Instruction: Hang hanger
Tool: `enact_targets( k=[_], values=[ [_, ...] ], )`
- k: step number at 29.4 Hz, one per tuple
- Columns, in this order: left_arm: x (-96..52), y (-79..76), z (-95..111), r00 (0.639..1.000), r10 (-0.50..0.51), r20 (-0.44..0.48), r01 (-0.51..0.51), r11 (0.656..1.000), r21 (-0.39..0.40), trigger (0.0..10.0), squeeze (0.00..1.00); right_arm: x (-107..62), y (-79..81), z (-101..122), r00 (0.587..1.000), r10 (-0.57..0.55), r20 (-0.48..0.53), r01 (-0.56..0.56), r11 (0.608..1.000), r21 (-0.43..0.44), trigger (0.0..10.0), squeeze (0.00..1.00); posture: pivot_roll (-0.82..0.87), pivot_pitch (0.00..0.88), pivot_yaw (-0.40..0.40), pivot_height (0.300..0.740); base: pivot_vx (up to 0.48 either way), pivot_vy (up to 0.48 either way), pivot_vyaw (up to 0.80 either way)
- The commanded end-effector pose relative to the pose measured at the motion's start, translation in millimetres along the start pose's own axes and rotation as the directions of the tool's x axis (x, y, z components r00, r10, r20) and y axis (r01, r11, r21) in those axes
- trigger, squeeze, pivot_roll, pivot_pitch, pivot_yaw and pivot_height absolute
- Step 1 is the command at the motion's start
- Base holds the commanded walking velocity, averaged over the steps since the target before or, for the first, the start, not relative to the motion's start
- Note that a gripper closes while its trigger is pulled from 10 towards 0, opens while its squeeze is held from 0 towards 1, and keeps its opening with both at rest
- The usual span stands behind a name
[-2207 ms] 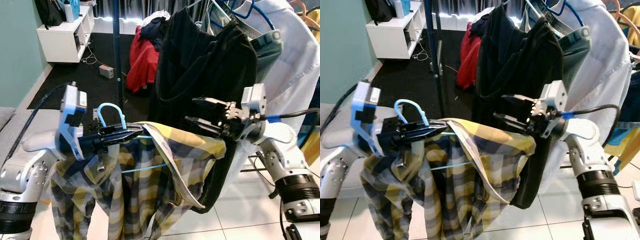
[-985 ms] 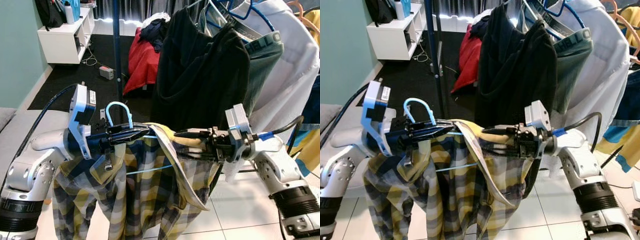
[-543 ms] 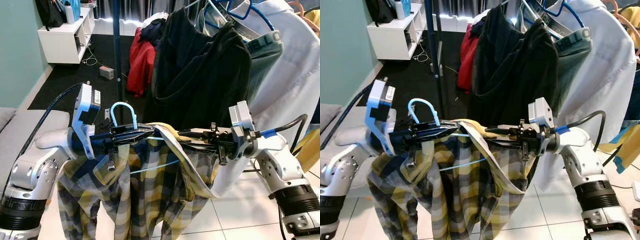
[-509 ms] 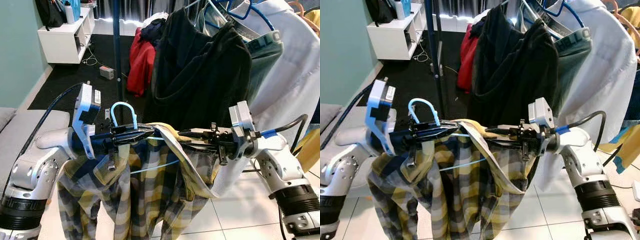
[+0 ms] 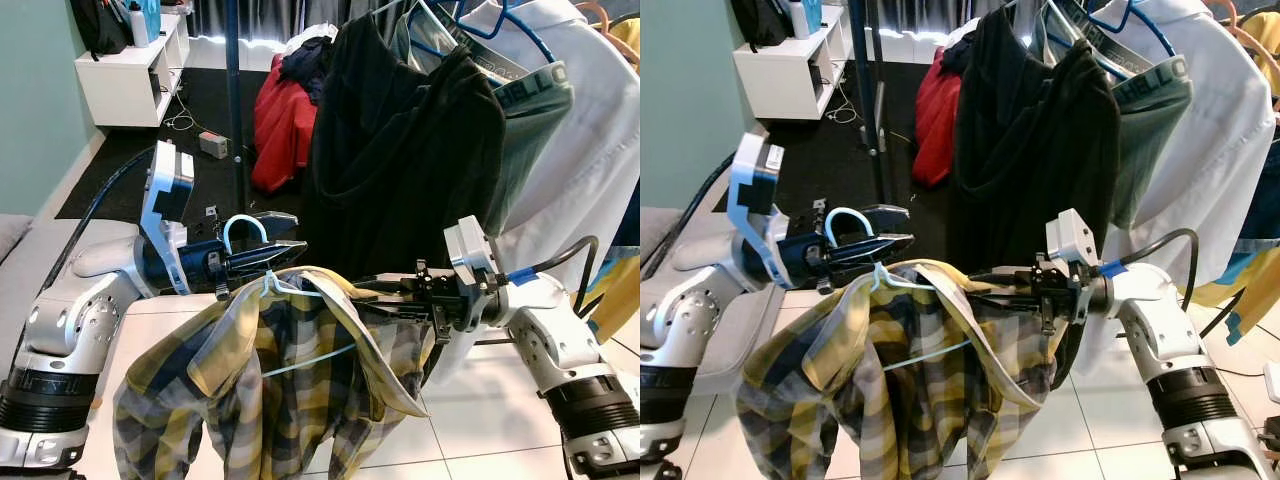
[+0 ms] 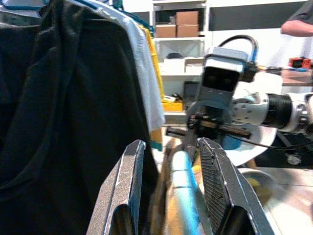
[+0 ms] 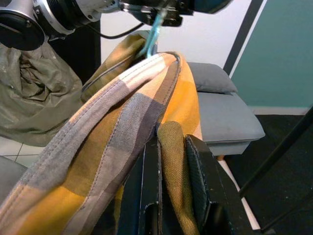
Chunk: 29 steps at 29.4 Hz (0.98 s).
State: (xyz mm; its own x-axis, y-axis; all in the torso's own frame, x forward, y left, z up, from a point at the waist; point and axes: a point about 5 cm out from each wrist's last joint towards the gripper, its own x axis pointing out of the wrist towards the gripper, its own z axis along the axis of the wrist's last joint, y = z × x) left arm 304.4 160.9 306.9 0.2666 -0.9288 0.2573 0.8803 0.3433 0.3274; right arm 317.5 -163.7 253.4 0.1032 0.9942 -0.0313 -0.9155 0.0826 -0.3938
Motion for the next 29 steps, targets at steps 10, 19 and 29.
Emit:
enact_targets(
  k=[10, 19, 29],
  values=[
    [-27.0, 5.4, 5, 0.998, 0.022, -0.053, -0.024, 0.999, -0.031, 10.0, 0.00, 0.4, 3.4, 1, 0.999, -0.027, 0.037, 0.028, 0.999, -0.016, 0.0, 0.00, -0.02, 0.190, -0.085, 0.740, 0.000, 0.000, 0.00],
    [-38.8, 7.6, -23, 0.983, 0.185, -0.003, -0.184, 0.980, -0.075, 10.0, 0.00, -8.5, -1.1, 6, 0.989, -0.122, 0.078, 0.123, 0.992, -0.009, 0.0, 0.00, -0.02, 0.181, -0.080, 0.740, 0.000, 0.000, 0.00],
    [-49.7, 44.1, 25, 0.897, 0.356, 0.262, -0.345, 0.934, -0.088, 10.0, 0.00, -20.7, 36.4, -39, 0.995, -0.043, -0.095, 0.050, 0.996, 0.071, 0.0, 0.00, -0.01, 0.170, -0.074, 0.740, 0.000, 0.000, 0.00]
  ],
)
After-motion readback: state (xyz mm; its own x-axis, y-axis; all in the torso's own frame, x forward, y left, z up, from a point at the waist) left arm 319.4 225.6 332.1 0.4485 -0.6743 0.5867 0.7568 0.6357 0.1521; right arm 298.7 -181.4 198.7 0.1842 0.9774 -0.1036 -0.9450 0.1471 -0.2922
